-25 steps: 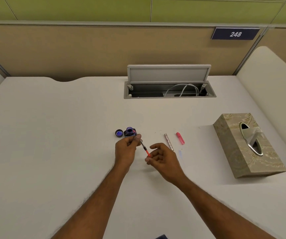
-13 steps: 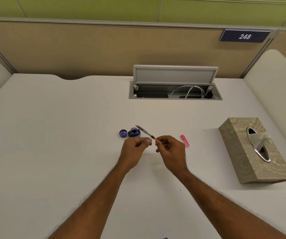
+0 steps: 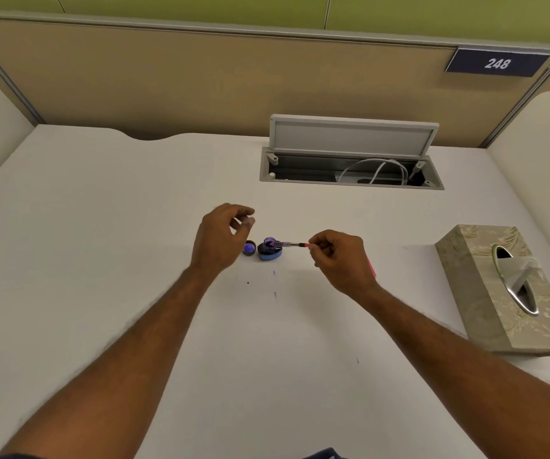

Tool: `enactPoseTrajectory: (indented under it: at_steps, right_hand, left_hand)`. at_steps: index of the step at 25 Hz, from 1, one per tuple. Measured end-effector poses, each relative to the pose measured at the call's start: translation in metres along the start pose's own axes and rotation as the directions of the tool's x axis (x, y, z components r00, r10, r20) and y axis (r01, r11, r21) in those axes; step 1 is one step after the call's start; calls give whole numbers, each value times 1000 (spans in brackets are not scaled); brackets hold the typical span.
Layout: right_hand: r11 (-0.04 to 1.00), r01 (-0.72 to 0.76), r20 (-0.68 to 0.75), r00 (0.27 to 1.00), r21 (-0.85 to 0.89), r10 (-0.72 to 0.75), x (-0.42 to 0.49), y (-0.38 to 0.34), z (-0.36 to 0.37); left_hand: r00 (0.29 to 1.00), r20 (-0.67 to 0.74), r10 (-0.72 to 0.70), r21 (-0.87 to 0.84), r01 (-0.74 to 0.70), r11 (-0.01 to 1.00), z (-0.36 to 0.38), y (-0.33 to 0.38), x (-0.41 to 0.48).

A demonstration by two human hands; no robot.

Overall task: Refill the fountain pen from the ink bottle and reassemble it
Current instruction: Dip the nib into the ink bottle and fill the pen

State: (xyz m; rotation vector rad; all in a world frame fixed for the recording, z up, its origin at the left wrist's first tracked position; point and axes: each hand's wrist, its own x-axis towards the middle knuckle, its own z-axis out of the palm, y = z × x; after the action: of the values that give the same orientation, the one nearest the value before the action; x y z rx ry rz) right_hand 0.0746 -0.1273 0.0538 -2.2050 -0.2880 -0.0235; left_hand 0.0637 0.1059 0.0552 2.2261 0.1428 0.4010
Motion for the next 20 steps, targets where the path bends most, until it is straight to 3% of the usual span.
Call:
enactPoseTrajectory:
  at_steps: [4, 9, 14, 20]
  right_hand:
    - [996, 54, 56, 997, -73, -50, 12, -7, 1]
    - [974, 104, 152, 986, -201, -74, 36, -20, 2]
    - [952, 170, 275, 956, -255, -97, 61, -36, 7]
    - [929, 222, 438, 896, -296, -74, 84, -51, 15]
  left_hand:
    - [982, 190, -17, 69, 4, 998, 2, -2, 14]
    - [878, 478, 12, 238, -143, 961, 18, 7, 22]
    - [875, 484, -5, 288, -154, 945, 28, 8, 28]
    - [890, 454, -52, 245, -69, 967, 31, -6, 26]
